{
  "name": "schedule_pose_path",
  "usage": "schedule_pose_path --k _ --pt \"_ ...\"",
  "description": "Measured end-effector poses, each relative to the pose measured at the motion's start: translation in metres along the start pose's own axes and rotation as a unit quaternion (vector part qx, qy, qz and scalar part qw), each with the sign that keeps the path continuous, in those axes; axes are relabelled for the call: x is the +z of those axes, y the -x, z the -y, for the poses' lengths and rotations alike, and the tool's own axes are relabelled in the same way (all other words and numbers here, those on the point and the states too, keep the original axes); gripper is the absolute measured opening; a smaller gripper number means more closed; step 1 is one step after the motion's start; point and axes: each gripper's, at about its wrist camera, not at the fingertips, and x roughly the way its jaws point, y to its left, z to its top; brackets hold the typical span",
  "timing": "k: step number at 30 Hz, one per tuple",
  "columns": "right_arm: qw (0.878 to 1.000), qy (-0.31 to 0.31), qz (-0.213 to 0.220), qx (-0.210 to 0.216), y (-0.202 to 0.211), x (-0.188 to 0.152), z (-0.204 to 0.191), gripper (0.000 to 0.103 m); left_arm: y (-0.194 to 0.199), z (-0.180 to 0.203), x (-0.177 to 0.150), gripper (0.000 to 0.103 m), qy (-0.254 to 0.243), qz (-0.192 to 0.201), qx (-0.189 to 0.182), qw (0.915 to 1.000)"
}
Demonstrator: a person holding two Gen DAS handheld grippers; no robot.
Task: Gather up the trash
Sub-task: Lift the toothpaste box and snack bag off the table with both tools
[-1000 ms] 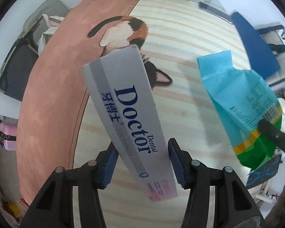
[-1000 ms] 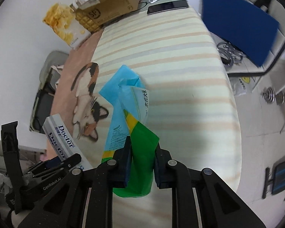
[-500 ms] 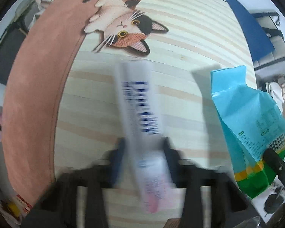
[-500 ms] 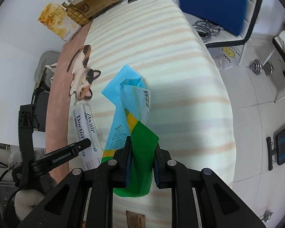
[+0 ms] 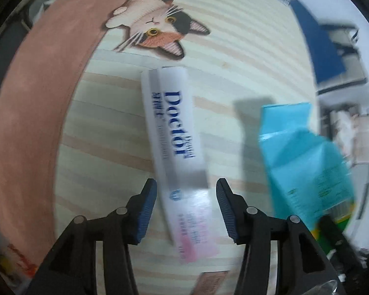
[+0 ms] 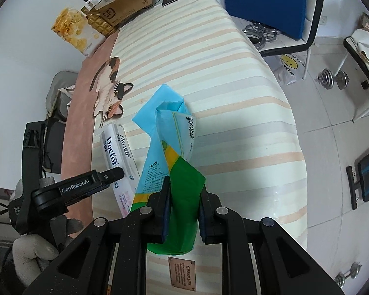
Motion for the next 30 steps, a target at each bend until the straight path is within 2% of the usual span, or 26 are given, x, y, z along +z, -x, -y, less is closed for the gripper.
schedule_pose_path --k 1,2,4,6,8,11,13,19,23,25,30 --pt "1.000 -0.002 0.000 0.000 0.000 0.000 0.002 0.019 -0.003 0.002 0.001 0.047 -0.004 -0.002 0.018 0.9998" --pt "1.000 -0.002 0.000 -0.001 -0.001 0.001 0.003 0.019 -0.006 0.002 0.003 0.052 -0.003 -0.006 0.027 0.9996" --pt "1.000 -0.004 -0.004 -0.004 -0.005 0.003 0.007 0.019 -0.013 -0.001 0.008 0.063 0.012 -0.008 0.008 0.9999" --pt "1.000 -0.008 -0.009 -0.008 -0.013 0.006 0.010 0.019 -0.022 0.003 0.014 0.064 0.023 -0.021 -0.013 0.9994" --pt "1.000 -0.011 -0.014 -0.013 -0.020 0.008 0.013 0.019 -0.030 0.011 0.021 0.064 0.027 -0.031 -0.016 0.9990" --pt "1.000 -0.012 -0.019 -0.019 -0.029 0.011 0.016 0.019 -0.035 0.026 0.029 0.056 0.010 -0.024 0.013 0.9996" --pt "1.000 -0.010 -0.020 -0.020 -0.032 0.013 0.017 0.019 -0.035 0.037 0.032 0.033 -0.004 -0.021 0.018 0.9996" --pt "1.000 -0.013 -0.017 -0.013 -0.029 0.016 0.021 0.019 -0.015 0.054 0.036 0.033 -0.034 0.011 0.015 0.9993" --pt "1.000 -0.008 -0.004 -0.009 -0.015 0.016 0.019 0.019 0.019 0.057 0.027 0.033 -0.051 0.046 0.012 0.9976" --pt "1.000 -0.006 0.007 -0.007 -0.004 0.013 0.016 0.019 0.037 0.055 0.011 0.033 -0.059 0.068 0.009 0.9959" --pt "0.999 -0.005 0.037 -0.003 0.029 -0.006 0.006 0.019 0.071 0.015 -0.038 0.033 -0.065 0.107 -0.006 0.9922"
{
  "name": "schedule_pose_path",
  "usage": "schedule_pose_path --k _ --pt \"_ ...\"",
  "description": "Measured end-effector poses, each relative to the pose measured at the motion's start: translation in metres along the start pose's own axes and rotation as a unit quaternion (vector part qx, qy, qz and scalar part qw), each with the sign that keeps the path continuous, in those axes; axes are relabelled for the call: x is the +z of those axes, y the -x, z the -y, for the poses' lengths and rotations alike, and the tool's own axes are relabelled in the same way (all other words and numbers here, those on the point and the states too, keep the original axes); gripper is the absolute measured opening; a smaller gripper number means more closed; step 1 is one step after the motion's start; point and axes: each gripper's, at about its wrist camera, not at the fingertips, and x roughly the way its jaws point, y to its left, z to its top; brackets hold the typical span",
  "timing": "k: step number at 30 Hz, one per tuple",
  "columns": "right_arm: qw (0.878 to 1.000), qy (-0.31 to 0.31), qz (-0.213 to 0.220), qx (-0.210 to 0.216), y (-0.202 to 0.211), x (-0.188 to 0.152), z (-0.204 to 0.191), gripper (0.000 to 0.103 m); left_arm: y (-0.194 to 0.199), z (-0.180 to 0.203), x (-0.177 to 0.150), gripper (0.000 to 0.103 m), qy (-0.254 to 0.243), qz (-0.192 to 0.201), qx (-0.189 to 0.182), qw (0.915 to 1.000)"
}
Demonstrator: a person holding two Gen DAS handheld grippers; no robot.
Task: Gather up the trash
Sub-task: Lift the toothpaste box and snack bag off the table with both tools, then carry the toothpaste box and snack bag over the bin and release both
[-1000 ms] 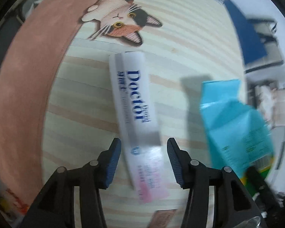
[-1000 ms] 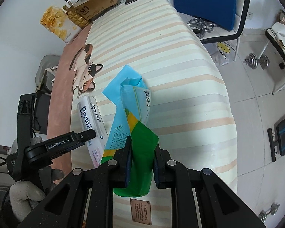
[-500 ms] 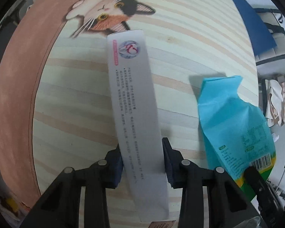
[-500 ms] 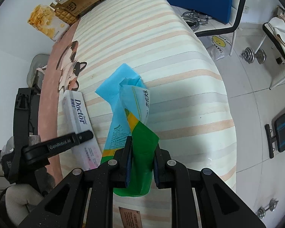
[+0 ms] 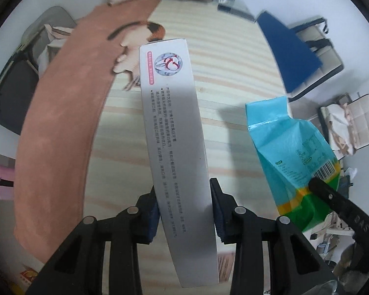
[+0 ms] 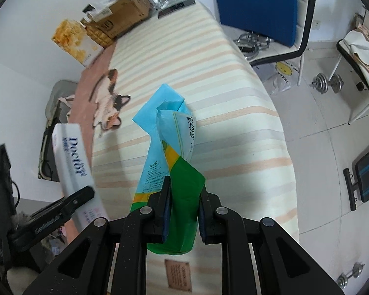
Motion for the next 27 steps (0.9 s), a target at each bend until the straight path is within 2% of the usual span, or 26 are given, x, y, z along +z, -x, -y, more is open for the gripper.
schedule_pose_path --k 3,7,12,16,19,22,27 --pt "1.000 0.000 0.021 0.002 0.027 -0.026 -0.009 0.019 0.027 -0.014 -0.036 0.033 -0.007 0.018 -0.017 0.9997" --pt "0.999 -0.002 0.046 0.003 0.061 -0.078 -0.024 0.019 0.062 -0.037 -0.085 0.033 -0.028 0.033 -0.044 0.9981" --pt "0.997 -0.024 0.067 0.000 0.096 -0.183 -0.042 0.019 0.093 -0.074 -0.156 0.033 -0.060 0.033 -0.068 0.9953" --pt "0.997 -0.050 0.055 -0.009 0.107 -0.281 -0.053 0.019 0.099 -0.112 -0.221 0.033 -0.076 0.003 -0.080 0.9938" --pt "0.996 -0.084 0.021 -0.010 0.102 -0.357 -0.053 0.019 0.087 -0.134 -0.262 0.033 -0.078 -0.039 -0.082 0.9928" --pt "0.993 -0.117 -0.012 -0.018 0.086 -0.414 -0.043 0.019 0.060 -0.147 -0.299 0.033 -0.082 -0.088 -0.079 0.9896" --pt "0.986 -0.148 -0.067 -0.036 0.033 -0.480 -0.015 0.019 -0.016 -0.155 -0.343 0.033 -0.072 -0.153 -0.074 0.9827"
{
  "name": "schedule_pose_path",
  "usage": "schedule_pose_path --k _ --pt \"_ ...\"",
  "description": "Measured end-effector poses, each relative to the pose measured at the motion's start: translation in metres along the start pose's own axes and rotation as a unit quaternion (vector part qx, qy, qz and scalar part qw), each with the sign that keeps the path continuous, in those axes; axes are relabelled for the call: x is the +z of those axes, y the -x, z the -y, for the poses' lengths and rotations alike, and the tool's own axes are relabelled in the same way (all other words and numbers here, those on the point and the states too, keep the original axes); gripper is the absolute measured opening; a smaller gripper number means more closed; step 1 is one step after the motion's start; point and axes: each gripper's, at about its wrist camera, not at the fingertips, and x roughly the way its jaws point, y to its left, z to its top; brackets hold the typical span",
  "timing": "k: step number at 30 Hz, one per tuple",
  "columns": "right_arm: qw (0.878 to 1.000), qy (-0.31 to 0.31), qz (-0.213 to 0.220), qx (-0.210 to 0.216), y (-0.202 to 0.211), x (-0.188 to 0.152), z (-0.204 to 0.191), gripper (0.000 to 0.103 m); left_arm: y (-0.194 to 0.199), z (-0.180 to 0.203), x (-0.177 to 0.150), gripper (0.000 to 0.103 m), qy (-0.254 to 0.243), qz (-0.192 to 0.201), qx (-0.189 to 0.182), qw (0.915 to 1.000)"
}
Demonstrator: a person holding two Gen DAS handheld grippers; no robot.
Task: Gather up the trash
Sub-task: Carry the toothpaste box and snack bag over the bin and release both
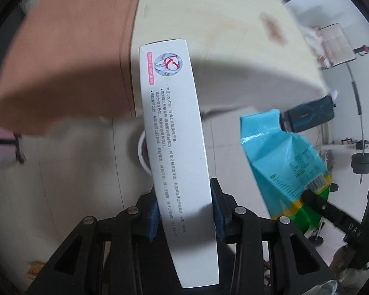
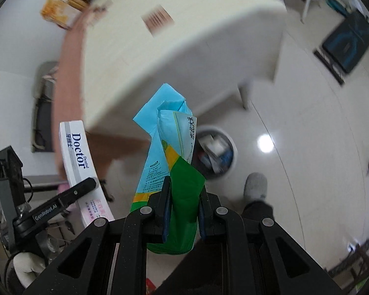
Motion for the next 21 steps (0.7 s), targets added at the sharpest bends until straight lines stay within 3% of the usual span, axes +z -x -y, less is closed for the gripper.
schedule_pose_path --k 5,9,12,13,14,15,16,18,19,20,21 --pt "0.999 -0.028 -0.032 -0.021 -0.104 -0.015 0.048 0.019 -0.116 -0.014 0.013 0.034 0.017 -0.040 0.000 0.9990" --pt "0.998 -0.039 -0.039 -0.024 -0.201 -0.007 0.084 0.019 -0.220 -0.033 0.032 0.034 0.031 -0.062 -0.002 0.9976" --pt "0.998 -0.041 -0.042 -0.022 -0.270 0.003 0.106 0.019 -0.276 -0.044 0.043 0.035 0.038 -0.071 0.003 0.9967" --pt "0.998 -0.043 -0.045 -0.017 -0.296 0.007 0.114 0.019 -0.296 -0.049 0.047 0.044 0.043 -0.071 0.011 0.9965" --pt "0.998 -0.040 -0.050 -0.013 -0.312 0.010 0.121 0.019 -0.307 -0.052 0.050 0.064 0.046 -0.067 0.014 0.9966" --pt "0.998 -0.037 -0.053 -0.015 -0.330 0.013 0.121 0.021 -0.319 -0.057 0.049 0.075 0.050 -0.065 0.018 0.9964" --pt "0.998 -0.035 -0.055 -0.015 -0.350 0.015 0.126 0.027 -0.329 -0.062 0.048 0.086 0.054 -0.065 0.020 0.9962" --pt "0.997 -0.029 -0.072 -0.008 -0.380 0.018 0.123 0.035 -0.342 -0.066 0.049 0.089 0.056 -0.064 0.025 0.9961" --pt "0.996 -0.023 -0.080 -0.013 -0.392 0.018 0.123 0.049 -0.345 -0.067 0.046 0.093 0.053 -0.066 0.035 0.9958" --pt "0.996 -0.020 -0.082 -0.016 -0.397 0.014 0.125 0.058 -0.346 -0.067 0.045 0.096 0.051 -0.063 0.044 0.9957" --pt "0.996 -0.016 -0.083 -0.021 -0.400 0.013 0.124 0.077 -0.345 -0.065 0.041 0.096 0.049 -0.061 0.047 0.9959"
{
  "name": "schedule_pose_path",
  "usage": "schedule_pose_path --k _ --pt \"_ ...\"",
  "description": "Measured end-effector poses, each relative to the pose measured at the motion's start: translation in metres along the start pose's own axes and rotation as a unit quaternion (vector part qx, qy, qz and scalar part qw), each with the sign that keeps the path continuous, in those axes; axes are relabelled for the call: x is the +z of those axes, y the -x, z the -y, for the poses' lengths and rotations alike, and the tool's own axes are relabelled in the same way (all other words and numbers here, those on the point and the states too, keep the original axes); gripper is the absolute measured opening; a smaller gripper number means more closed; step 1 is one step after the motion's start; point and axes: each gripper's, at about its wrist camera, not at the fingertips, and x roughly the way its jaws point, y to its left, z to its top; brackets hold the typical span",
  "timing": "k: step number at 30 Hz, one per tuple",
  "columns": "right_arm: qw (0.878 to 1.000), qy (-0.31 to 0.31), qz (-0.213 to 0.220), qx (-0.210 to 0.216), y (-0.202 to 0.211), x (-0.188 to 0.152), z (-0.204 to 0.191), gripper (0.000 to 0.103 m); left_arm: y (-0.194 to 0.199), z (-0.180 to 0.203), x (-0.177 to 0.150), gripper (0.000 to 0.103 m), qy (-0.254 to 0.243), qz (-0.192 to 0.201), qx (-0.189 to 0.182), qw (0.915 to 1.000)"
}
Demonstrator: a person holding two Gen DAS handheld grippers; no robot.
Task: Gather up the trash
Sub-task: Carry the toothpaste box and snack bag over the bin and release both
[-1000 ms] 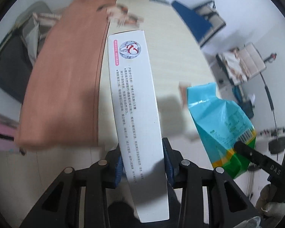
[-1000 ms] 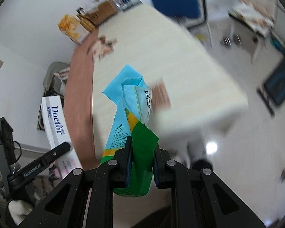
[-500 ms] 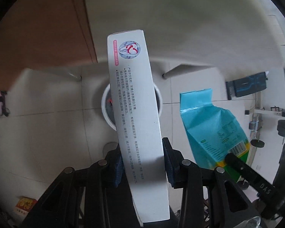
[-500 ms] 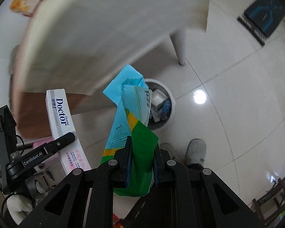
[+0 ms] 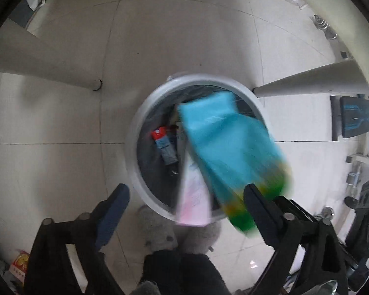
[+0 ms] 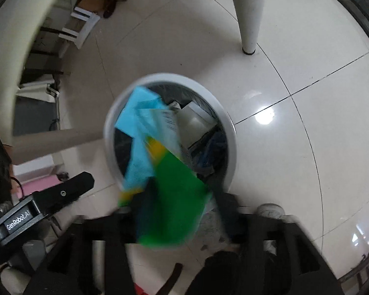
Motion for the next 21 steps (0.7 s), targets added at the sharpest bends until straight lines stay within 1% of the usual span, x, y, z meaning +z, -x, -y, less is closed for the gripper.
schedule_pose_path --k 1,2,3,4,6,7,10,12,16,18,19,21 --pt "1.000 0.008 0.001 -0.014 -0.001 -0.003 -0.001 0.092 0.002 -0.002 -0.007 0.096 -0.001 0.004 0.007 1.0000" --pt "1.000 0.015 0.004 -0.026 0.002 -0.003 -0.001 0.096 0.008 0.000 -0.012 0.096 -0.003 0.011 0.014 0.9998" --pt "0.998 0.027 0.012 -0.048 0.008 -0.005 -0.003 0.099 0.014 -0.001 -0.016 0.096 -0.005 0.017 0.017 0.9997" --pt "0.997 0.040 0.019 -0.065 0.014 -0.008 -0.005 0.099 0.023 -0.005 -0.024 0.097 -0.006 0.023 0.025 0.9994" --pt "0.994 0.056 0.025 -0.086 0.026 -0.009 -0.009 0.100 0.041 -0.002 -0.033 0.098 -0.009 0.037 0.035 0.9987" --pt "0.992 0.066 0.031 -0.098 0.037 -0.012 -0.014 0.102 0.050 -0.001 -0.039 0.099 -0.009 0.042 0.042 0.9982" --pt "0.982 0.111 0.060 -0.139 0.075 -0.022 -0.032 0.102 0.077 -0.008 -0.060 0.099 -0.009 0.056 0.057 0.9968" --pt "0.978 0.127 0.069 -0.153 0.102 -0.031 -0.042 0.102 0.097 -0.005 -0.071 0.099 -0.006 0.064 0.061 0.9961" --pt "0.974 0.147 0.076 -0.158 0.151 -0.045 -0.056 0.102 0.153 0.001 -0.102 0.099 0.006 0.085 0.067 0.9941" --pt "0.972 0.155 0.079 -0.155 0.186 -0.055 -0.064 0.102 0.188 0.007 -0.117 0.099 0.014 0.095 0.066 0.9932" --pt "0.972 0.159 0.079 -0.155 0.198 -0.059 -0.066 0.102 0.198 0.007 -0.121 0.099 0.017 0.097 0.068 0.9928" --pt "0.972 0.165 0.083 -0.147 0.236 -0.069 -0.076 0.102 0.228 0.012 -0.136 0.099 0.022 0.106 0.061 0.9922"
